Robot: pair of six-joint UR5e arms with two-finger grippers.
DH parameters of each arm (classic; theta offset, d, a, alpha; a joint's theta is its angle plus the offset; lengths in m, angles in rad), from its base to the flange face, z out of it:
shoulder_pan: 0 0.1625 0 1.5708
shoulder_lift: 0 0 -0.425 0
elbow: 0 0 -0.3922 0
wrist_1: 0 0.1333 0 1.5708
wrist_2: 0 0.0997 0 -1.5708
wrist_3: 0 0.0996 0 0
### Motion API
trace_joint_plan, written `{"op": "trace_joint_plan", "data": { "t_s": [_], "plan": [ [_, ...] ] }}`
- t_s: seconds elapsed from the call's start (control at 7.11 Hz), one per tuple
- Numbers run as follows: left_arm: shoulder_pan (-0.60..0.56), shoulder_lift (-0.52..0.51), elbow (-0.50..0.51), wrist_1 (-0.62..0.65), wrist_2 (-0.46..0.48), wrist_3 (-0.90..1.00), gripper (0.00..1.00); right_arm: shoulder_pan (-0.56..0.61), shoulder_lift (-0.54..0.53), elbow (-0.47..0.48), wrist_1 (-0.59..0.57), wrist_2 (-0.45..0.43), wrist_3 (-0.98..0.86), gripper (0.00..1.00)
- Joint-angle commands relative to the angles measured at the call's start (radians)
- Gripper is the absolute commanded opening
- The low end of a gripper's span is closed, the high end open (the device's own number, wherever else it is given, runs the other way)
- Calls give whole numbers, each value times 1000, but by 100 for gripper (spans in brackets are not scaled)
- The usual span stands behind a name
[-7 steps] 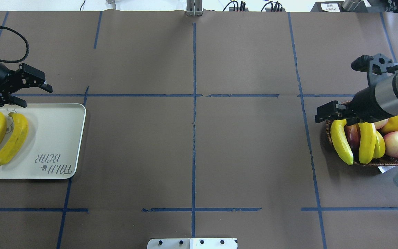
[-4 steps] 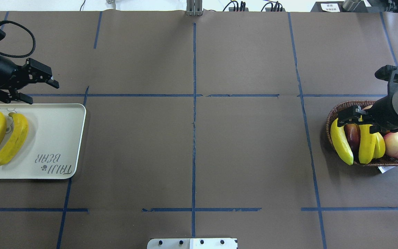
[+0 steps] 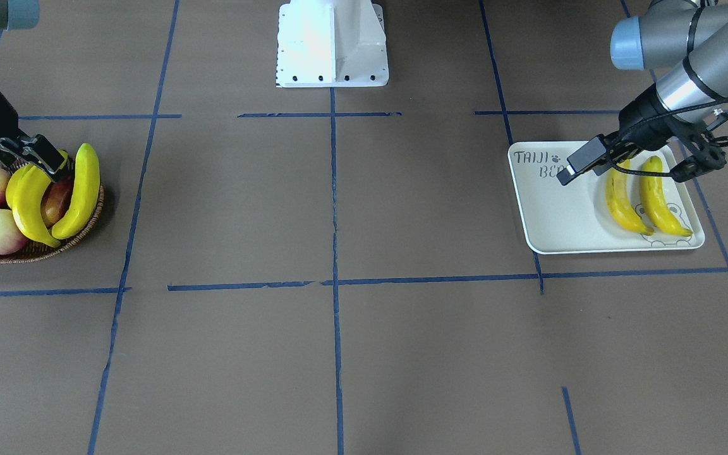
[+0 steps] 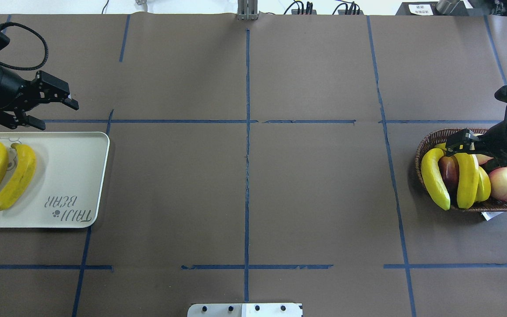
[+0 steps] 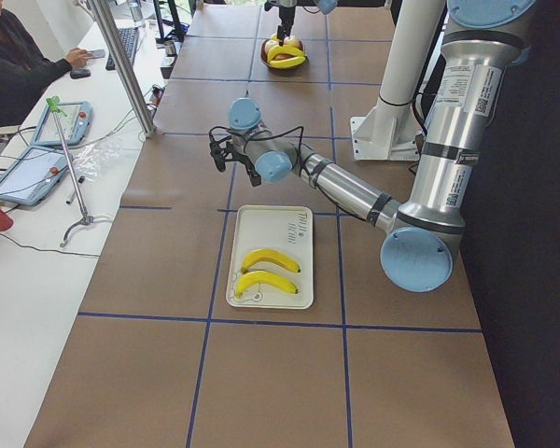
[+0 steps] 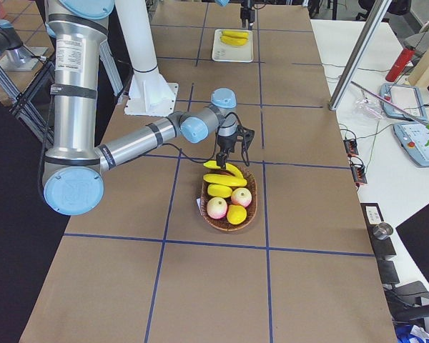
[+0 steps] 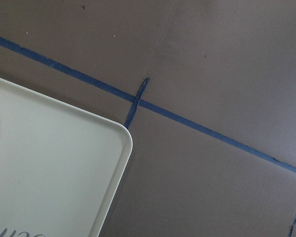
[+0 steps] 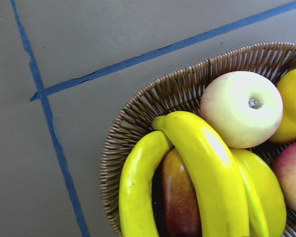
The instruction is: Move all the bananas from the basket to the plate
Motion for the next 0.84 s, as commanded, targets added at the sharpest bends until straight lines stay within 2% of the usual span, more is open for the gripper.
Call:
{"op": "trace_joint_plan", "data": {
  "t_s": [0.0, 0.7],
  "plan": [
    [0, -6, 0, 0, 0, -1, 100, 1, -10, -37, 0, 3, 6, 100],
    [0, -14, -2, 0, 0, -13, 100, -4, -7, -79, -1, 23, 1, 100]
  ]
}}
